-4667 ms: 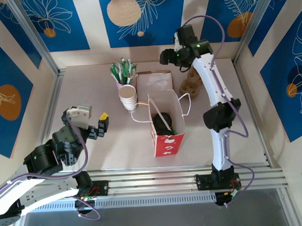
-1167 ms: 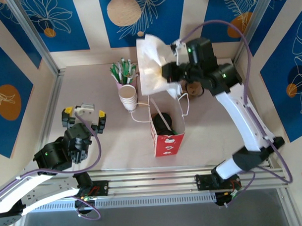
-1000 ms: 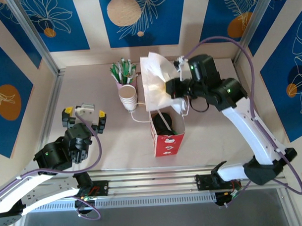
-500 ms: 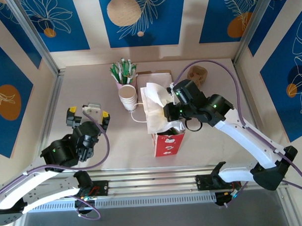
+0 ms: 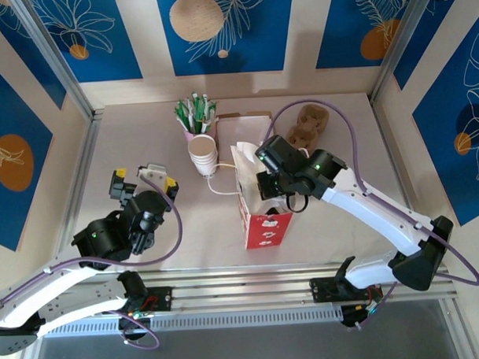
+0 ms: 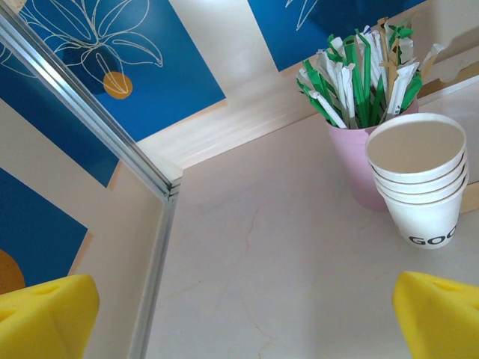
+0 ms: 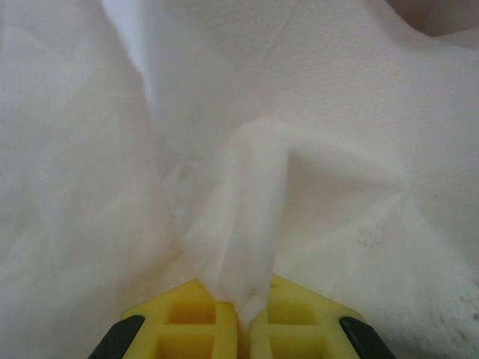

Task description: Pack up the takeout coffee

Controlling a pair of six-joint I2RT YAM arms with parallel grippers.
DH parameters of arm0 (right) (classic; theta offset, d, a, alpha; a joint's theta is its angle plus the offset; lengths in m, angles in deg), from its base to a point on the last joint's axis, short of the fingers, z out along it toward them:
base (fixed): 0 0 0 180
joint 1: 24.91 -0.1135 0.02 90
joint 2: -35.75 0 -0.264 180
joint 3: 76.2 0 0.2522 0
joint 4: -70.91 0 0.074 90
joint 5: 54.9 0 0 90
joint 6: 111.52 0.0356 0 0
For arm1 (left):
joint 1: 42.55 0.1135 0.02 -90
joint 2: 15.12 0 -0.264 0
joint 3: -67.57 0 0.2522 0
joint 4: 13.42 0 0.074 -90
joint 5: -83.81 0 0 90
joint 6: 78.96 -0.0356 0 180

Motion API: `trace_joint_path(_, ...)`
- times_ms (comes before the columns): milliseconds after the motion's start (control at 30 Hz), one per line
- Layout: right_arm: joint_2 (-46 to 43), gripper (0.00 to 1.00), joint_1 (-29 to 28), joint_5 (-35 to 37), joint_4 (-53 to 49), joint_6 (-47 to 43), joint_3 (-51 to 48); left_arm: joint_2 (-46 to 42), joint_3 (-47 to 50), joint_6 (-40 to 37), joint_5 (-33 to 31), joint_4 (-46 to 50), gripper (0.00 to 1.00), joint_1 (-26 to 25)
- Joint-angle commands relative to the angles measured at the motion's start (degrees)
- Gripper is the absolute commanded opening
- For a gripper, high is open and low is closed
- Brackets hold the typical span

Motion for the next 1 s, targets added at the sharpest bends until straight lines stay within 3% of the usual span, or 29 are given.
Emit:
trace_joint_path(0,1.45,0.01,-1.11,1.46,-2.96,0.88,-0.28,0.33,0.28,-0.67,-1.76,-0.64,1.0,0.68)
trace_joint_path(100,1.86,0.06,-1.53,1.89,-4.22,0.76,1.16,0.56,0.23,-0.68,-1.73,-0.55,1.0,0.67)
trace_joint_path(233,0.5,0.28,-1.68,2.18,-5.41,0.23,3.94,0.83,0.15,-0.68,-1.73,-0.47,1.0,0.69)
trace_joint_path(333,-0.25,0.37,-1.63,2.0,-6.19,-0.25,6.7,0.97,0.07,-0.68,-1.58,-0.48,1.0,0.67)
trace_joint_path(667,0.77,0.39,-2.56,1.84,-5.42,-2.9,12.7,0.61,0.14,-0.59,-1.49,-0.5,1.0,0.68)
trace_joint_path(967,-7.79,0.79,-0.67,4.24,-0.68,-10.06,16.89,-3.6,2.6,-1.96,3.97,-5.09,1.0,0.71)
